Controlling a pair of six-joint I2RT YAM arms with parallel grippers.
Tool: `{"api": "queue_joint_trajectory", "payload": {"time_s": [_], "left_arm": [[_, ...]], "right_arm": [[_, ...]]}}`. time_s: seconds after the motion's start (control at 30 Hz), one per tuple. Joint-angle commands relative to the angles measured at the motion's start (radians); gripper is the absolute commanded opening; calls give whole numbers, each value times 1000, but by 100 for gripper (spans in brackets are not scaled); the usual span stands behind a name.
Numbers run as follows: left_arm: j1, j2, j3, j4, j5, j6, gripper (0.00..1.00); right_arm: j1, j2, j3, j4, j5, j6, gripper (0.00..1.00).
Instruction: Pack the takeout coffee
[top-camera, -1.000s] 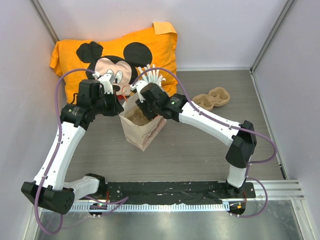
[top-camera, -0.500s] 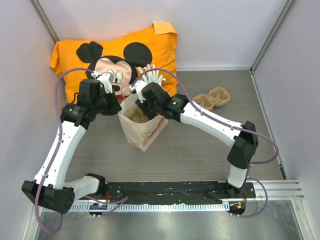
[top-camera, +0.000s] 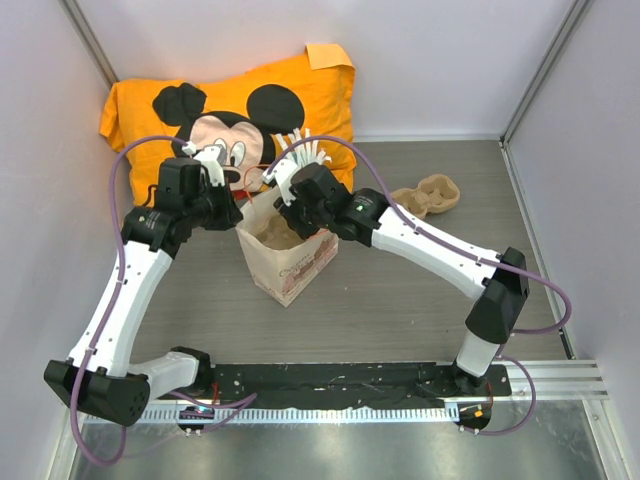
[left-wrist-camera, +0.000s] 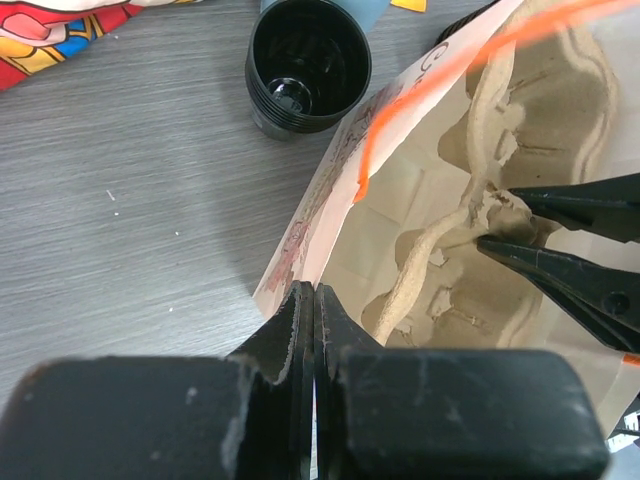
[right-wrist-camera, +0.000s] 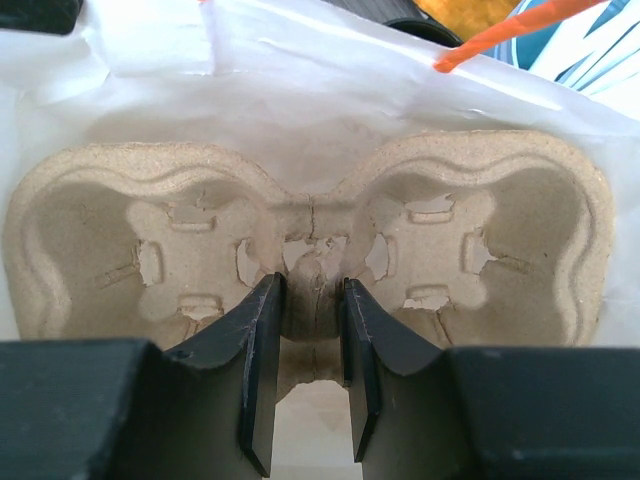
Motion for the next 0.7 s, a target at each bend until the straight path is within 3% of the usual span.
{"api": "queue_joint_trajectory", "payload": {"time_s": [0.0,0.67], "left_arm": [[11,1,6,39,-9,0,0],[13,-2,6,36,34,-3,0]], "right_arm": [[5,-36,-11,8,-28,-18,13],[4,39,-30,45,-24,-23,13]]}}
